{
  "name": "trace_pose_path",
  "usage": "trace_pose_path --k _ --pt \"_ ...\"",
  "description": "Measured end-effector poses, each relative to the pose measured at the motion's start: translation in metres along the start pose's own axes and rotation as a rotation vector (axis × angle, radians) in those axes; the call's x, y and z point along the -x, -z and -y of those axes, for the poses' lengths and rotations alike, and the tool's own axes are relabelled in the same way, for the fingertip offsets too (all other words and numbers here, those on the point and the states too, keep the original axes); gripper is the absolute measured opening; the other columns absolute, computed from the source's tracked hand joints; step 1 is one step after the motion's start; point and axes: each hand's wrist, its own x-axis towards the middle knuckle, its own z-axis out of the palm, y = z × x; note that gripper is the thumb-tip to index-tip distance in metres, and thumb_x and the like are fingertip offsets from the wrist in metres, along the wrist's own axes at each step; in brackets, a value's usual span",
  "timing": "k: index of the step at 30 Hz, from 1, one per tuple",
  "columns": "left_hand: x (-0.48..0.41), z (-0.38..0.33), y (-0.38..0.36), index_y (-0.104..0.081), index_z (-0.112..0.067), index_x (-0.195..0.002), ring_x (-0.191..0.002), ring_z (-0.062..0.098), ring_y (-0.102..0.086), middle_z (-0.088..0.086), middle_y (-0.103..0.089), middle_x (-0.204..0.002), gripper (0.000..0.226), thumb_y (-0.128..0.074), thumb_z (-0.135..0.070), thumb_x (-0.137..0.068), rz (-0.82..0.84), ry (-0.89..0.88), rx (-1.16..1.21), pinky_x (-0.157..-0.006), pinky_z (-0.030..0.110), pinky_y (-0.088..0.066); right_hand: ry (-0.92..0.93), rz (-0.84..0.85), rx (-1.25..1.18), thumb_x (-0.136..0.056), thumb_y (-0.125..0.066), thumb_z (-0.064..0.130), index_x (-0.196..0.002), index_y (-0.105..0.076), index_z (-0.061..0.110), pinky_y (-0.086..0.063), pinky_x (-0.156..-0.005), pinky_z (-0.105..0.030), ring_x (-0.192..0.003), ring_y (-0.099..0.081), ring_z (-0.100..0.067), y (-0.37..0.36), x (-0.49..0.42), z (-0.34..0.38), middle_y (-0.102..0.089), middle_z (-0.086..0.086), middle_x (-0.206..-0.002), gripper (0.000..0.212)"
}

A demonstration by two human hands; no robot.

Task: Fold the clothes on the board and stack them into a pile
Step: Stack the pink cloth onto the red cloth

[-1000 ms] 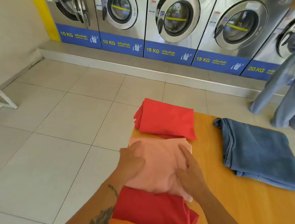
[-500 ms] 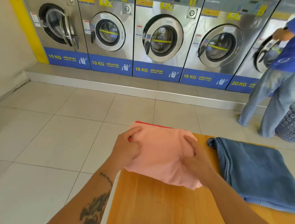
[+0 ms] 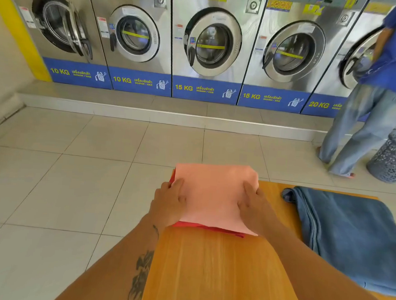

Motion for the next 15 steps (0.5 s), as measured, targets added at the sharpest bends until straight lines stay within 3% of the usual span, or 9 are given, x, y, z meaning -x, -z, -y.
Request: trace_pose_path --k 5,8,12,15 --pt "0.024 0.007 -0.008 -0.035 -0.025 -0.148 -0.117 0.025 -0.05 0.007 -0.041 -0.139 0.05 -0.039 -0.023 -0.098 -0.128 0.019 0.167 -0.096 0.038 -0.049 0.004 0.024 -0.009 -0.099 -0.038 0.032 -0.154 -0.017 0.021 -0.043 -0.101 -0.048 -0.124 -0.046 -0.038 0.004 0.007 -0.004 -0.029 -0.013 -0.154 0.06" --pt "0.054 0.006 -0.006 -0.043 -0.022 -0.143 -0.12 0.02 -0.049 0.004 -0.04 -0.141 0.047 -0.042 -0.013 -0.097 -0.182 0.013 0.247 -0.091 0.024 -0.042 0.02 0.033 -0.032 -0.097 -0.042 0.025 -0.149 -0.028 0.02 -0.046 -0.098 -0.045 -0.122 -0.046 -0.035 0.01 0.026 -0.004 -0.029 -0.011 -0.152 0.055" --pt "0.102 0.012 -0.005 -0.053 -0.026 -0.135 -0.123 0.016 -0.051 -0.004 -0.045 -0.137 0.041 -0.047 -0.01 -0.097 -0.261 0.038 0.377 -0.094 0.022 -0.041 0.056 0.01 -0.056 -0.094 -0.049 0.03 -0.151 -0.027 0.028 -0.046 -0.101 -0.05 -0.134 -0.037 -0.034 0.011 0.066 -0.015 -0.022 -0.005 -0.158 0.061" --pt "0.148 0.019 -0.004 -0.058 -0.03 -0.129 -0.119 0.012 -0.053 -0.01 -0.046 -0.131 0.04 -0.048 -0.008 -0.097 -0.301 0.098 0.475 -0.086 0.022 -0.047 0.086 -0.013 -0.113 -0.094 -0.054 0.029 -0.149 -0.032 0.029 -0.041 -0.103 -0.04 -0.137 -0.035 -0.03 0.01 0.104 -0.024 -0.027 -0.005 -0.156 0.059"
